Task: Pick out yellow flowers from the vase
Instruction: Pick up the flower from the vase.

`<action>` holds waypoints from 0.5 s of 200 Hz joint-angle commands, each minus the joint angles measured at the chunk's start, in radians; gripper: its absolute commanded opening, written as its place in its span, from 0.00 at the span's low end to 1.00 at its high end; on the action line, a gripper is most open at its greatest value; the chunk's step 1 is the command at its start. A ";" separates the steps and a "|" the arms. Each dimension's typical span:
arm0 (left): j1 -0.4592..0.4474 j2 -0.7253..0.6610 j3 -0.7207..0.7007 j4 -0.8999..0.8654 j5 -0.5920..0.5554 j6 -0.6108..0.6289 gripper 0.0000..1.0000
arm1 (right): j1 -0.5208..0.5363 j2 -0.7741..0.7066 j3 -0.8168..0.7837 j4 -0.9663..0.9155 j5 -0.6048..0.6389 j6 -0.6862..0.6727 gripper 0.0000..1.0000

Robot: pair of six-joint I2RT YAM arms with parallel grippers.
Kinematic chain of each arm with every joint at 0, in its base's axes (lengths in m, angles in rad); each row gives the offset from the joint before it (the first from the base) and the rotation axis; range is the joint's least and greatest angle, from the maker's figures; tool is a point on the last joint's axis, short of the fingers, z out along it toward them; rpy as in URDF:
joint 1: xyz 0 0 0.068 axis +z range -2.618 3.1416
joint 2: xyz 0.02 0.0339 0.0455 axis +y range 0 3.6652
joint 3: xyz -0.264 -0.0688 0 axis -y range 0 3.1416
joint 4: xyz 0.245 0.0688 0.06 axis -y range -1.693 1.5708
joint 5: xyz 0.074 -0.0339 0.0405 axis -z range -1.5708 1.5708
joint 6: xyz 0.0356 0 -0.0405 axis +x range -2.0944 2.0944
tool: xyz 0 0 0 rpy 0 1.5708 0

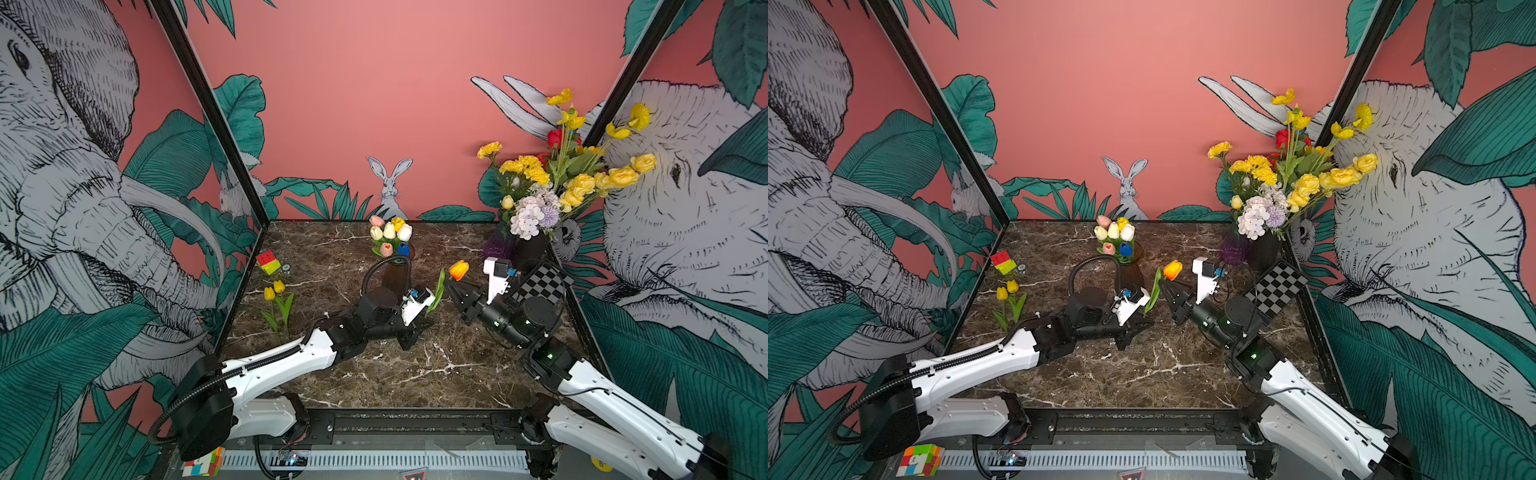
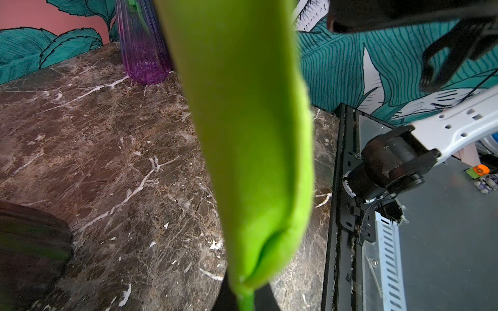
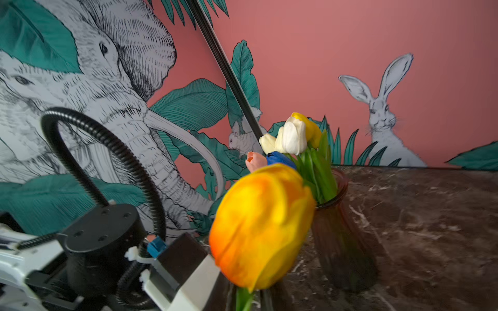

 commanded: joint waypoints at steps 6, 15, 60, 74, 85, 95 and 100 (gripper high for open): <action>-0.004 -0.106 0.049 -0.144 -0.090 0.096 0.00 | 0.002 -0.068 0.041 -0.100 0.083 -0.111 0.40; -0.002 -0.128 0.073 -0.227 -0.148 0.125 0.00 | 0.001 -0.095 0.035 -0.122 0.121 -0.145 0.47; 0.128 -0.252 0.231 -0.660 -0.301 0.184 0.00 | 0.002 -0.229 -0.002 -0.212 0.317 -0.281 0.63; 0.173 -0.295 0.273 -0.756 -0.350 0.196 0.00 | 0.001 -0.263 -0.025 -0.221 0.363 -0.313 0.66; 0.210 -0.319 0.306 -0.821 -0.392 0.202 0.00 | 0.002 -0.284 -0.042 -0.228 0.406 -0.327 0.68; 0.255 -0.326 0.329 -0.868 -0.435 0.202 0.00 | 0.000 -0.298 -0.059 -0.229 0.442 -0.337 0.70; 0.297 -0.325 0.337 -0.890 -0.455 0.202 0.00 | 0.002 -0.303 -0.066 -0.228 0.459 -0.340 0.70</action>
